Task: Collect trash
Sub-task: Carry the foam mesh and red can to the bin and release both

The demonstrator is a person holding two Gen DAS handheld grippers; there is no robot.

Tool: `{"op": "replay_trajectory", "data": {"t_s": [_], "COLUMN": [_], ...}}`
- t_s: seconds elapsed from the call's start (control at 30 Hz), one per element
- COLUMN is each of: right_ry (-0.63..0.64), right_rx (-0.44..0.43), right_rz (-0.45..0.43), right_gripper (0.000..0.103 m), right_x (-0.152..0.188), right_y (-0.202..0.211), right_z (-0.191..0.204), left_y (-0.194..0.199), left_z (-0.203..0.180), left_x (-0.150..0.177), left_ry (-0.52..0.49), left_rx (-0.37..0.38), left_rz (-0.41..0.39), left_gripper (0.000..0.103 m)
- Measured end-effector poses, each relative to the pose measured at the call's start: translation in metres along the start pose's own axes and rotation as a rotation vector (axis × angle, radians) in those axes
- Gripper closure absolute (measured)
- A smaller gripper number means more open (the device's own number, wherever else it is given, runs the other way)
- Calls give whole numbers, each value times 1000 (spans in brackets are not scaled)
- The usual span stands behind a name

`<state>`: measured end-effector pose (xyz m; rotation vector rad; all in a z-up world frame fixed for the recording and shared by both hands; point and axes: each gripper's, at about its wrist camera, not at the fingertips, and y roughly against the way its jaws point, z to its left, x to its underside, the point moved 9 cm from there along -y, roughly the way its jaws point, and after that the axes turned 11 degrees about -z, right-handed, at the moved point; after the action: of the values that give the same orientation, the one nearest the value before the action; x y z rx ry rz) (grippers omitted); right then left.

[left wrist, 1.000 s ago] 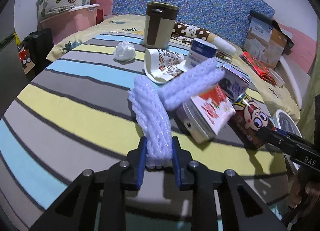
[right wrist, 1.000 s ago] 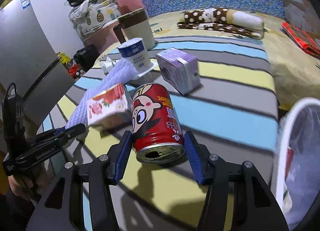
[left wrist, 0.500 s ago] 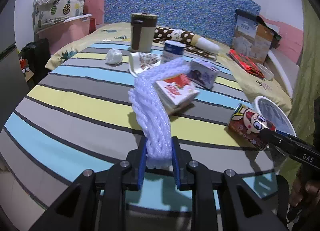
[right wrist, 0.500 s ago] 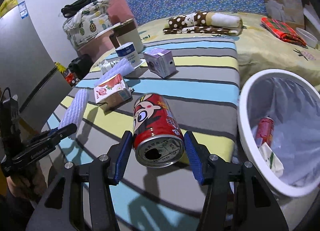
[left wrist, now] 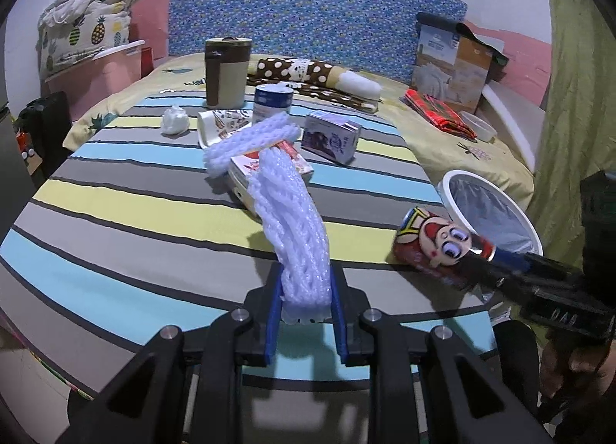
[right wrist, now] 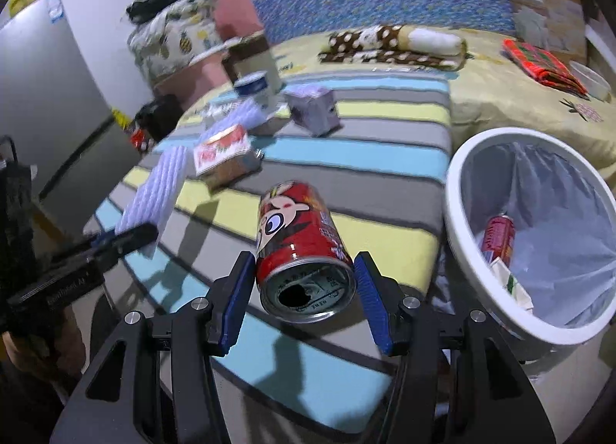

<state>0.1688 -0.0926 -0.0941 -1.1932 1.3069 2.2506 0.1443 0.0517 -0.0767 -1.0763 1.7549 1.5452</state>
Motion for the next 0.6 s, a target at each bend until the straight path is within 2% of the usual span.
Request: {"op": "replay_trajectory", "data": {"t_s": [0.1, 0.27, 0.43, 0.5, 0.6], "right_ry": [35, 69, 53, 26, 25], "right_rx": [4, -10, -13, -28, -19], "right_rz": [35, 19, 30, 30, 18], "right_gripper": [48, 43, 43, 48, 48], "right_x": [9, 8, 9, 11, 11], "right_y": [-8, -11, -18, -17, -11], "right_z": [5, 9, 8, 8, 8], "left_y": [-1, -1, -2, -2, -2], "left_z": [-1, -4, -8, -10, -13], "left_x": [3, 5, 8, 9, 10], "left_ry": [0, -2, -9, -13, -20], "left_rx": [8, 19, 34, 38, 43], "left_rz": [8, 11, 21, 25, 27], "left_gripper": [79, 79, 79, 79, 79]}}
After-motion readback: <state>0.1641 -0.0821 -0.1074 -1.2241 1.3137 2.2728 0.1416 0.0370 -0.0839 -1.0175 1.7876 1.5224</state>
